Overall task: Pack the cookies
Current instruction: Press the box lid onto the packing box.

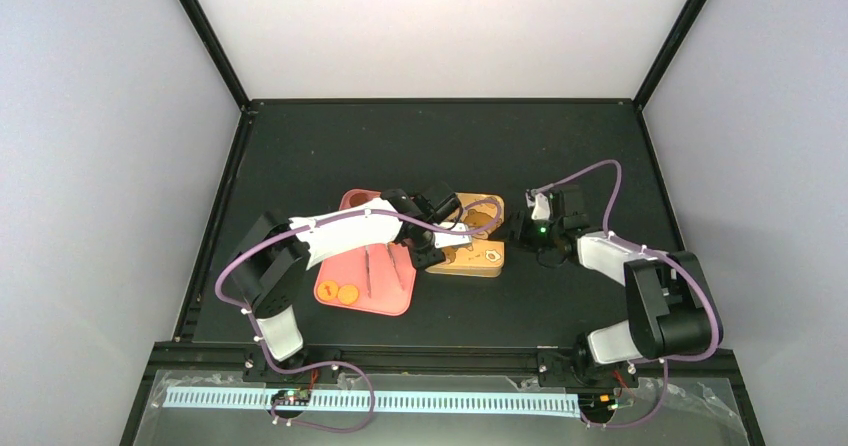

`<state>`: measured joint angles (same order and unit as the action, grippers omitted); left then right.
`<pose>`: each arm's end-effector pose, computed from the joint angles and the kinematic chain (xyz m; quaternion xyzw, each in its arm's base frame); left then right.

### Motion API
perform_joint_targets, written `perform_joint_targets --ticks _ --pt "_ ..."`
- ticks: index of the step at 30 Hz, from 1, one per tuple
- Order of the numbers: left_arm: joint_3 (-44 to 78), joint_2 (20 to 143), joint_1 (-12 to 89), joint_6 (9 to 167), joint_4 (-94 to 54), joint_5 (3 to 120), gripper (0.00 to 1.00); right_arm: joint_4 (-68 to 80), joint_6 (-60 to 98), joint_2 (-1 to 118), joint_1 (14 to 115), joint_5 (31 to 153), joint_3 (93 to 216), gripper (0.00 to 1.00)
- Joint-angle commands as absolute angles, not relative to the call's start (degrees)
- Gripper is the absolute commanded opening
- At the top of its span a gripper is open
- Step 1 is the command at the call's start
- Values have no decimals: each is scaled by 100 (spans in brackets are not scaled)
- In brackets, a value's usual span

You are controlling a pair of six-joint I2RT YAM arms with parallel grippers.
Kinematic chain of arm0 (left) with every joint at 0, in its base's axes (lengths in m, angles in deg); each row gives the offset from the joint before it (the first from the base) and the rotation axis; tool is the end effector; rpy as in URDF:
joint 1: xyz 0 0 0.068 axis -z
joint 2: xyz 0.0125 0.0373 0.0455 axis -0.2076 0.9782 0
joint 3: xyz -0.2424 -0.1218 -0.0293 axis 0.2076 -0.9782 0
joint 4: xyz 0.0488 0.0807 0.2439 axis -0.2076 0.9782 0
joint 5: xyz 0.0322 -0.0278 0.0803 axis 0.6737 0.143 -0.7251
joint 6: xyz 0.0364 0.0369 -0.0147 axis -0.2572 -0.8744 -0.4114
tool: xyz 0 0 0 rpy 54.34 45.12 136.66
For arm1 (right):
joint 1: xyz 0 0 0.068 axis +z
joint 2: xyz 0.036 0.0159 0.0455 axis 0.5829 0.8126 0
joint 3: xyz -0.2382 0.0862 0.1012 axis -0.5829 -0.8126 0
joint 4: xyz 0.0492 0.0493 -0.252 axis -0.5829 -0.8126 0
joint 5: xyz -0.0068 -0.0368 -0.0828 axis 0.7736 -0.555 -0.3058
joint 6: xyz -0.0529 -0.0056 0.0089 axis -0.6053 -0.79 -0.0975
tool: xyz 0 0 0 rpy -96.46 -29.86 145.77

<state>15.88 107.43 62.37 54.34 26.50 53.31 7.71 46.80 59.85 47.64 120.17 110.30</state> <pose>0.2180 -0.2634 0.1960 0.5847 0.8000 -0.0330 0.1305 0.2431 0.0730 0.1450 0.0710 0.8961 0.3966 0.1862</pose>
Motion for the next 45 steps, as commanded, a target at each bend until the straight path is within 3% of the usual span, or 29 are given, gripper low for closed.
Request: perform_joint_targets --ticks 1,5,16,23,28,36,45 --pt "1708 10727 6331 5330 2273 5395 52 431 4377 5870 4844 11658 11013 50" --pt "1721 10736 6325 5316 2278 5312 52 126 4160 5874 4840 11140 10992 42" --pt "1842 10343 6020 5332 2422 5184 55 -326 4081 5511 4857 10425 10995 34" --pt "1833 10426 5997 5401 2406 5256 55 -1000 3971 4514 4851 10381 11782 54" --pt "1883 10504 5997 5417 2348 5241 55 -1098 4078 4501 4849 10838 12352 56" --pt "1871 10473 6000 5430 2259 5175 54 -402 4486 5253 4850 11617 12358 48" --pt "1860 10481 5999 5404 2175 5062 54 -291 4506 6028 4833 10790 11869 34"
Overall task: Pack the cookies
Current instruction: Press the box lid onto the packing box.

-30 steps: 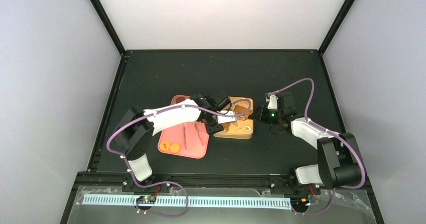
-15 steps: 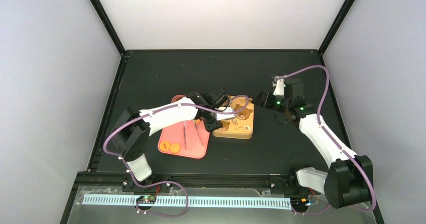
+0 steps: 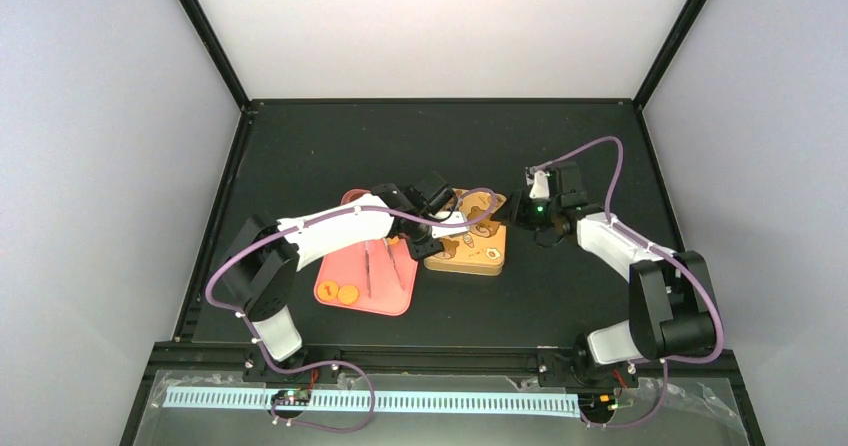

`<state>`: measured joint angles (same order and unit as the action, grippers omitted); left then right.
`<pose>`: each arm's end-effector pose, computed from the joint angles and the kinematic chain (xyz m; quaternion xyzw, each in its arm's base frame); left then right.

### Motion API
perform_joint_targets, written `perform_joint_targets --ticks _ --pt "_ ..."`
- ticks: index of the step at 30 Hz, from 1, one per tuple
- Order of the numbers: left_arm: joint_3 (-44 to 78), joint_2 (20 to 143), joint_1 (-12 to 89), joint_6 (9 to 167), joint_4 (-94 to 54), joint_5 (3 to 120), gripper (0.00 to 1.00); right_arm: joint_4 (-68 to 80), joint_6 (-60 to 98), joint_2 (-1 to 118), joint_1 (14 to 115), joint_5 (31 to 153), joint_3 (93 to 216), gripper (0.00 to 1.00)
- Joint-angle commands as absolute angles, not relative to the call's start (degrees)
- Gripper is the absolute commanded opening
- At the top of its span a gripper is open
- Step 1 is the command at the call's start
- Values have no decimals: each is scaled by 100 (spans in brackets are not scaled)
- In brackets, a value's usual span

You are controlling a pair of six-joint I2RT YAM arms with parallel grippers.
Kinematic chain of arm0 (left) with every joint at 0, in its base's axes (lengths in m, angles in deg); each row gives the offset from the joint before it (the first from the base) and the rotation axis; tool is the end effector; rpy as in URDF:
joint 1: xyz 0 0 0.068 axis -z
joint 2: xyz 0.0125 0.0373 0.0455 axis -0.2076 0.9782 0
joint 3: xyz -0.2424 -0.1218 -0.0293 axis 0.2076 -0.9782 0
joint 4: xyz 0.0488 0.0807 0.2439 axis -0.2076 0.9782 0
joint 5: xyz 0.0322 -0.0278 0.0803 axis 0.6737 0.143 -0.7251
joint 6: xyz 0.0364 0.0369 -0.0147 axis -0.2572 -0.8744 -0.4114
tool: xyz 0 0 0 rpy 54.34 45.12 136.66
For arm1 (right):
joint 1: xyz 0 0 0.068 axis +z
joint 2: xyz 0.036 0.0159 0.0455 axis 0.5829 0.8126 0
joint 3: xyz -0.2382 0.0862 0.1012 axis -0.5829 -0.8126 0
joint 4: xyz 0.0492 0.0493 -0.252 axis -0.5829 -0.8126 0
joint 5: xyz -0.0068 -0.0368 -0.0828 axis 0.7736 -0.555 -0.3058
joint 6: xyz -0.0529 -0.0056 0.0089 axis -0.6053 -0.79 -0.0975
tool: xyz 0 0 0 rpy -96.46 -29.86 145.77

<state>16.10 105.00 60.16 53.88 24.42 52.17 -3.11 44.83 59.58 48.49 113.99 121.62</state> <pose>0.2290 -0.2548 0.2120 0.5672 0.8046 -0.0295 0.1732 0.2696 0.0796 0.1878 0.0670 0.9067 0.3539 0.2195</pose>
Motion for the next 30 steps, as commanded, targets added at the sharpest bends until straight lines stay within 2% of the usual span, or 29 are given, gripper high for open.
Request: perform_joint_targets --ticks 1,5,10,14,17,25,30 --pt "1853 10488 5999 5404 2147 5032 54 -282 4519 6040 4836 10680 11806 34" --pt "1871 10499 5989 5414 2092 4952 54 -281 4561 6009 4831 10336 11678 32" --pt "1901 10402 5966 5359 2165 4968 63 -573 4401 5658 4842 10049 11857 31" --pt "1917 10150 5854 5229 2557 5632 75 -828 4237 5590 4832 9923 11981 31" --pt "1938 10020 5687 5027 2975 6405 80 -794 4245 5618 4835 9941 11935 31" --pt "2557 10348 5072 5163 3258 7312 76 -784 4272 5623 4831 9940 11939 32" --pt "2982 10938 4986 5516 2919 7087 69 -962 4229 5380 4836 9818 12019 31"
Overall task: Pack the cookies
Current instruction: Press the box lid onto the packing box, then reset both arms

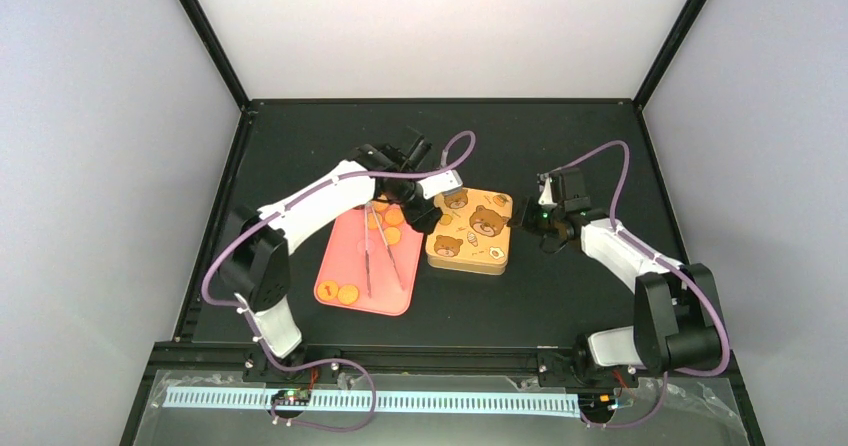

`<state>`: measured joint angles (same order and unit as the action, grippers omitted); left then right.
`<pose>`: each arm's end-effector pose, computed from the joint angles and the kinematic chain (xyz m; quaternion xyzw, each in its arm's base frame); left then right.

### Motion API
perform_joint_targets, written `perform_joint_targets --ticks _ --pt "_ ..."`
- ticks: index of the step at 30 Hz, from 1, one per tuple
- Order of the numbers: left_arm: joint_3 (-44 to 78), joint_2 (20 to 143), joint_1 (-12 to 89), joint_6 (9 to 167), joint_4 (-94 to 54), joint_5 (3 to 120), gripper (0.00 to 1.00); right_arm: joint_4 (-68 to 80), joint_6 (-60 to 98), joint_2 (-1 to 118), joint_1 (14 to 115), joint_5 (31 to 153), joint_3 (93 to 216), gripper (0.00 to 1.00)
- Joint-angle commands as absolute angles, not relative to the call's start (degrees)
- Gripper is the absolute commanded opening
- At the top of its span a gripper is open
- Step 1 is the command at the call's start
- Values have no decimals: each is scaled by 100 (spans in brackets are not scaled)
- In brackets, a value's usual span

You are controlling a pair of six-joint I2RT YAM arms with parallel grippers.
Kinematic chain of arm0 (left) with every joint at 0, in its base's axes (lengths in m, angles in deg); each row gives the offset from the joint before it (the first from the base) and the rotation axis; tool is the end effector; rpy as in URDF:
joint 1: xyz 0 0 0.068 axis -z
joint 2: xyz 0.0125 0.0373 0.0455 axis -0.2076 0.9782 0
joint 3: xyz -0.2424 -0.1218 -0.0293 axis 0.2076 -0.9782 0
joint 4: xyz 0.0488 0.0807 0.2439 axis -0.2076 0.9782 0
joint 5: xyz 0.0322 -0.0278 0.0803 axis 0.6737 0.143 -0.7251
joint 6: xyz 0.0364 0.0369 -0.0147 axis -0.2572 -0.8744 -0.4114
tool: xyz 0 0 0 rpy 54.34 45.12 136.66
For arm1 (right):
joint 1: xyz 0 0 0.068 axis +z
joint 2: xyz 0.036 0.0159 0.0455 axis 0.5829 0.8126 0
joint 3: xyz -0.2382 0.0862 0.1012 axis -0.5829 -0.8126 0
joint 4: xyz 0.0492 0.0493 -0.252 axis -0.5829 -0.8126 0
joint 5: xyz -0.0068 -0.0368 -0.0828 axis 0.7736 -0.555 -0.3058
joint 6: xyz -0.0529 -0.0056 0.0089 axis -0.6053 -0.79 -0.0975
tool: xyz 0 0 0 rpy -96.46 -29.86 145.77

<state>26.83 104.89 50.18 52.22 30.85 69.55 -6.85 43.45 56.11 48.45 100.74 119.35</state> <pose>0.2737 -0.2280 0.2637 0.5258 0.8124 -0.1629 0.1924 0.2566 0.0687 0.1844 0.1033 0.9294 0.2492 0.2518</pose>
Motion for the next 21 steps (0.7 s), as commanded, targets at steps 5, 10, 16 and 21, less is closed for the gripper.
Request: perform_joint_targets --ticks 5,10,16,21 --pt "3191 11484 4988 5738 2505 6808 64 -1245 4249 4783 4844 9780 12149 33" --pt "3385 11842 4990 5851 2316 6738 61 -1143 4530 4240 4943 10304 11947 36" --pt "3455 11917 4993 5818 2394 6712 61 -622 4935 4158 5169 10873 11504 37" --pt "3479 11774 4988 5787 2480 6754 62 -351 4979 4623 5235 11031 11228 36"
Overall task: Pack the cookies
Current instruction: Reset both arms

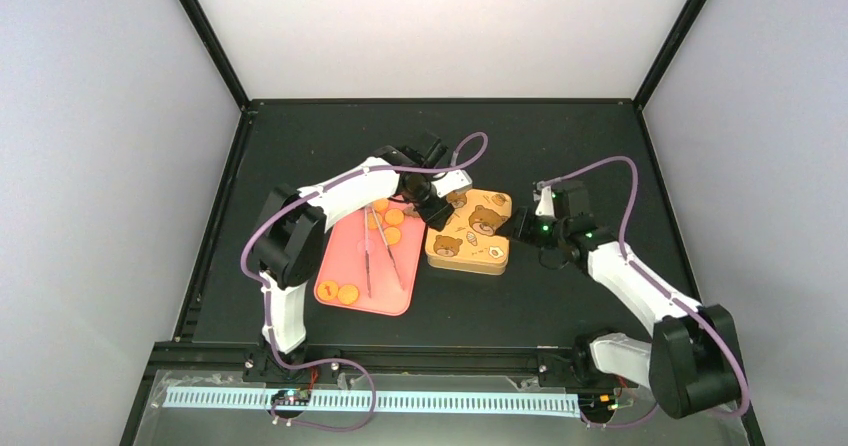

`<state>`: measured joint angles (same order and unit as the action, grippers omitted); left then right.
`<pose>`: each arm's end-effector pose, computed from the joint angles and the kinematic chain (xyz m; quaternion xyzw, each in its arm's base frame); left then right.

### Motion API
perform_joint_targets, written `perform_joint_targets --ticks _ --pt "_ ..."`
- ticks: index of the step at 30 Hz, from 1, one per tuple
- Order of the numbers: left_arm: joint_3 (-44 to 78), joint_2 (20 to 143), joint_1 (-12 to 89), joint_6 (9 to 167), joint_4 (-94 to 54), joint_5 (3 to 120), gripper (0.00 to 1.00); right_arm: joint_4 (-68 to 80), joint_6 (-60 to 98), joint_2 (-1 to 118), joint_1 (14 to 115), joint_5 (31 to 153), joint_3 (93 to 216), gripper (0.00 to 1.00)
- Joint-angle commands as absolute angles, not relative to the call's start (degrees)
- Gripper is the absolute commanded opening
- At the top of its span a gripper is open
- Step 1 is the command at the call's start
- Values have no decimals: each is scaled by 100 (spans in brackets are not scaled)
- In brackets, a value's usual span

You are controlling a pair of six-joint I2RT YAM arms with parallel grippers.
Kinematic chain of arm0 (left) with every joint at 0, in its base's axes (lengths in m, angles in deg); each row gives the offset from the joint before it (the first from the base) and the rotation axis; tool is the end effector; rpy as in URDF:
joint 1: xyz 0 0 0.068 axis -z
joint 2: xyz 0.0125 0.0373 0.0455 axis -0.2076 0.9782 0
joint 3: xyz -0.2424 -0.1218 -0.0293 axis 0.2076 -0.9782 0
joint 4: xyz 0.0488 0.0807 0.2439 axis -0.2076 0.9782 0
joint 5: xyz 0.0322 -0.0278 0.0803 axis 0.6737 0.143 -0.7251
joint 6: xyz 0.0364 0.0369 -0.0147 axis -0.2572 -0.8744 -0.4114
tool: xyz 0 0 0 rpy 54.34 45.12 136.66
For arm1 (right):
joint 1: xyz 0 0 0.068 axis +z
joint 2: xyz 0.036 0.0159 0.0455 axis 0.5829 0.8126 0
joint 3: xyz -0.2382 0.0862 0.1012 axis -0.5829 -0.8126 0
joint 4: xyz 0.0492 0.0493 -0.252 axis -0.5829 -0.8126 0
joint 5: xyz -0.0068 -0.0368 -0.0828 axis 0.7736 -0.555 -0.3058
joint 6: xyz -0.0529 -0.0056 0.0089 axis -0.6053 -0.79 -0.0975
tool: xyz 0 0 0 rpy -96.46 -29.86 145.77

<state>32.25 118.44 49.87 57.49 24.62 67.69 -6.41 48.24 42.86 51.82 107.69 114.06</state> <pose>0.3172 -0.2580 0.2101 0.4834 0.8445 -0.1534 0.1723 0.2171 0.0778 0.2102 0.0754 0.8983 0.3401 0.2678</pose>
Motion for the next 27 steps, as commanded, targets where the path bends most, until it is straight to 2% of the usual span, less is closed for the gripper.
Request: perform_joint_targets --ticks 1,8,12,15,17,20,24,27 --pt "3491 11747 4994 5783 2503 6767 62 -334 4960 4752 5235 10977 11179 36" --pt "3903 11424 4919 5666 3084 6845 68 -567 4907 4816 5231 10295 11100 32" --pt "3892 10896 4696 5609 3379 6805 79 -767 4823 4434 5235 10177 11294 36" --pt "3850 10466 4404 5570 3583 6667 93 -876 4733 4140 5232 10044 11585 49" --pt "3834 10161 4113 5550 3723 6617 99 -988 4635 3998 5235 9946 11852 64" --pt "3739 9645 3606 5521 3799 6528 99 -1104 4482 3794 5235 9724 12179 98" --pt "3092 8799 2782 5575 3240 6531 99 -1157 4303 3411 5235 8996 12381 100" --pt "1813 7953 2157 5613 2096 6817 99 -1309 4318 3188 5227 8041 12410 100"
